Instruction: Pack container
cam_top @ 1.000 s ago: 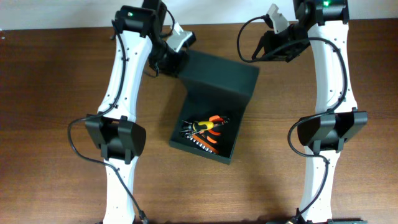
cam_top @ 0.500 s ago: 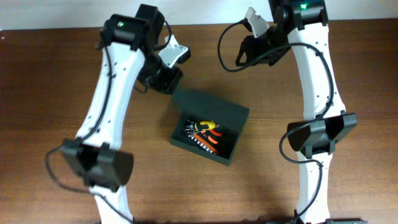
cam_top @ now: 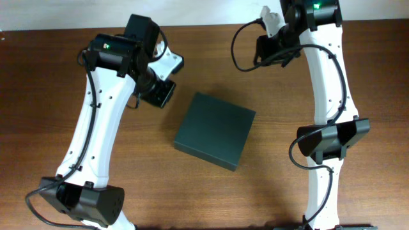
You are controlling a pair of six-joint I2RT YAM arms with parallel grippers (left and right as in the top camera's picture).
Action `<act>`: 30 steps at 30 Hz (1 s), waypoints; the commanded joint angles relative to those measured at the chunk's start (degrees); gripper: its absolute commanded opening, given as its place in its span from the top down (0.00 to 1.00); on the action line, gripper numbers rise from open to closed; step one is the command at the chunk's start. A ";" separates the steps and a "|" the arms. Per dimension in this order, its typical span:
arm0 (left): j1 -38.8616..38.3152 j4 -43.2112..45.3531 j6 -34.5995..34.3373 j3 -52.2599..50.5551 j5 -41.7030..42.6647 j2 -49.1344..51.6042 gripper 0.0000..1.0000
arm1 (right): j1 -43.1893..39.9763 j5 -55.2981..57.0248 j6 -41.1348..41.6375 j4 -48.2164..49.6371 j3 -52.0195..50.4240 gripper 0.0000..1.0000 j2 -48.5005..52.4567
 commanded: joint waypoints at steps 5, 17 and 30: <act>2.58 7.67 -1.62 -0.52 -8.13 -0.63 0.94 | -0.83 6.27 4.66 -0.37 0.87 0.81 -5.70; 15.08 6.58 -1.16 -1.03 -2.67 -0.61 0.98 | -0.79 11.47 11.04 -0.37 -18.25 0.88 -24.59; 14.32 8.00 1.51 -11.63 0.72 -0.92 0.98 | 8.04 11.17 13.00 4.59 -55.95 0.88 -45.05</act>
